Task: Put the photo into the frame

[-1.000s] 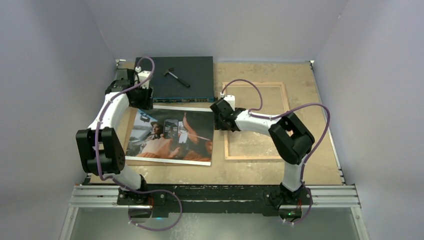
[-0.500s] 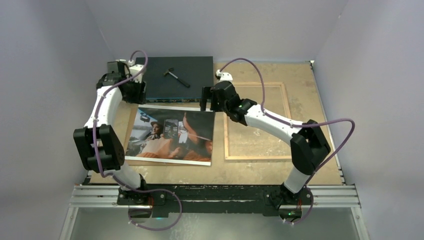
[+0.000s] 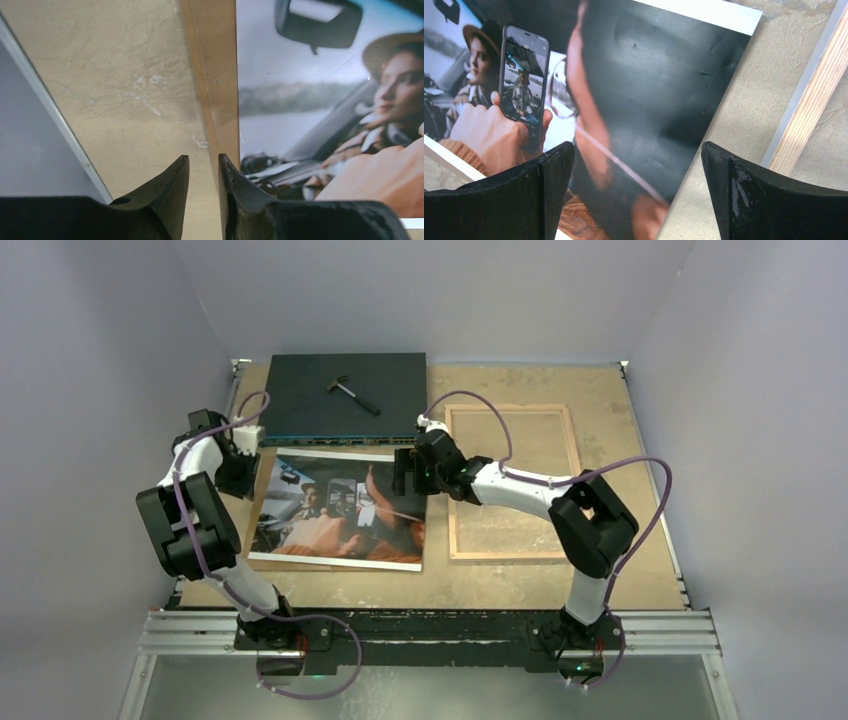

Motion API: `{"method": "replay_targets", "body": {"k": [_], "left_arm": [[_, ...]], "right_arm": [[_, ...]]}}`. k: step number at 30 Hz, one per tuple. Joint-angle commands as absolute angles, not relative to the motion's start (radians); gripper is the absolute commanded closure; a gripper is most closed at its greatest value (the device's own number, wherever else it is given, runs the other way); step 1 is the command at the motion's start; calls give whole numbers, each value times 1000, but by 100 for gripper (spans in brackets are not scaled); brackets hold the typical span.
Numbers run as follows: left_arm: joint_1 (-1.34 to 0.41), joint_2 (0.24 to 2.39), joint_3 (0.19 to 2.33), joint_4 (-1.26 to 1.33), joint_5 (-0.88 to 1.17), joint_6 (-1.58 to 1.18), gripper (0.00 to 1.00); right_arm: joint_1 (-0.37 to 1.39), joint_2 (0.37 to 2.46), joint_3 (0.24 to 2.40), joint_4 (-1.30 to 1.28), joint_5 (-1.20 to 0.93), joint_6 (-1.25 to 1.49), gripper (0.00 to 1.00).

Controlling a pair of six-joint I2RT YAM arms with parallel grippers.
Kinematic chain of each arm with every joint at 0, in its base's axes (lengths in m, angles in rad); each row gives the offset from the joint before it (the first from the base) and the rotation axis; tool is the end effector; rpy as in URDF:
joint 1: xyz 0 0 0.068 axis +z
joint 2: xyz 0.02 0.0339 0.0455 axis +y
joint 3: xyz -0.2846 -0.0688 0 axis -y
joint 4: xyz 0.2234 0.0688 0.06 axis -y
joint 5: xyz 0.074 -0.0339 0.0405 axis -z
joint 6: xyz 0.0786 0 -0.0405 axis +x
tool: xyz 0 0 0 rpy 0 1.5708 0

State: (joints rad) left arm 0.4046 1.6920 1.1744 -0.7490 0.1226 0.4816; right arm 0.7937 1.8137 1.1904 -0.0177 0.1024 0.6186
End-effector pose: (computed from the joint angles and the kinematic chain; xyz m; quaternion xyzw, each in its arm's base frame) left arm 0.3014 0.1186 0.1926 0.0472 0.9855 0.0101 0.1626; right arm 0.3050 0.2987 0.2171 -0.0552 0.8913 0.2557 0.3704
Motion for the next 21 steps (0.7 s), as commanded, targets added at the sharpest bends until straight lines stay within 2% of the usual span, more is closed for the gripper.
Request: {"method": "replay_targets", "body": {"k": [1,15,21], "left_arm": [[401,1714,1154,-680,117,495,75],[390,1782,1070,-626,200,453,81],[369,1781,1035,-605,213,437,82]], "right_arm": [[797,1808,1191,-29,99,651,1],[799,1913,1161,-55,172,673,1],[799,1937,1138,21,82,701,1]]}}
